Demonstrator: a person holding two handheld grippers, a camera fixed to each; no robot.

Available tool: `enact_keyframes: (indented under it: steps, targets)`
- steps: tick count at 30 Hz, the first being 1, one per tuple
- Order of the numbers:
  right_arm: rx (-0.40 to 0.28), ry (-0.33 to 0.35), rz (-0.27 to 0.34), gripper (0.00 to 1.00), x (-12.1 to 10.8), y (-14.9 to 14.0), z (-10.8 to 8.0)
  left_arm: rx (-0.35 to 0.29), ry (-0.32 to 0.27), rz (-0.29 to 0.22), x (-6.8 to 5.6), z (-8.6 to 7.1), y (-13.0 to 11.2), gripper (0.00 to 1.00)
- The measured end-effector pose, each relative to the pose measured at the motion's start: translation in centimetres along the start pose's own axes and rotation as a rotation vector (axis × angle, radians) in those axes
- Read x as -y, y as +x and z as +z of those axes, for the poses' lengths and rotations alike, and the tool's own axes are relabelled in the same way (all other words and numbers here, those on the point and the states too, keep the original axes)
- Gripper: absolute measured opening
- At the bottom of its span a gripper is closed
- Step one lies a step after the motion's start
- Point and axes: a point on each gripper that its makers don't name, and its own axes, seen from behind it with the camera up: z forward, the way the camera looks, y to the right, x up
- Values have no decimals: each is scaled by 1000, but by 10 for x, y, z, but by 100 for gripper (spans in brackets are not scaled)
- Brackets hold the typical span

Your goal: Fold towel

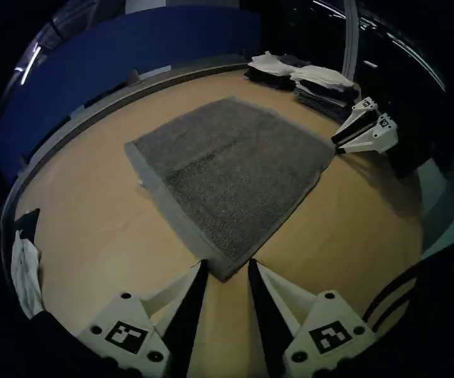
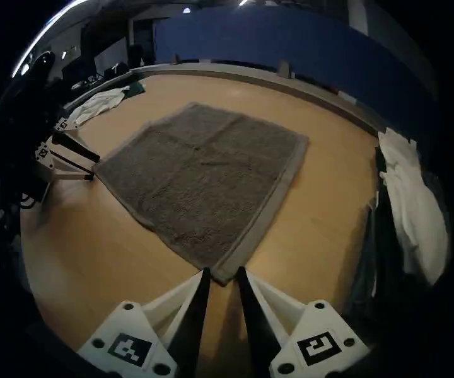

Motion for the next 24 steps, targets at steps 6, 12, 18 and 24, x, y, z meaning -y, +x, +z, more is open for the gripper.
enact_keyframes:
  steps: [6, 12, 18, 24]
  targets:
    - [1, 0, 7, 26, 0, -1, 0, 2, -3, 12, -4, 0, 1, 32]
    - [1, 4, 7, 20, 1, -1, -1, 7, 12, 16, -1, 2, 1, 17]
    - [-1, 12, 5, 13, 1, 1, -3, 5, 26, 21, 0, 1, 2, 13]
    - [-5, 35, 16, 10, 5, 3, -5, -1, 55, 20, 6, 3, 3, 12]
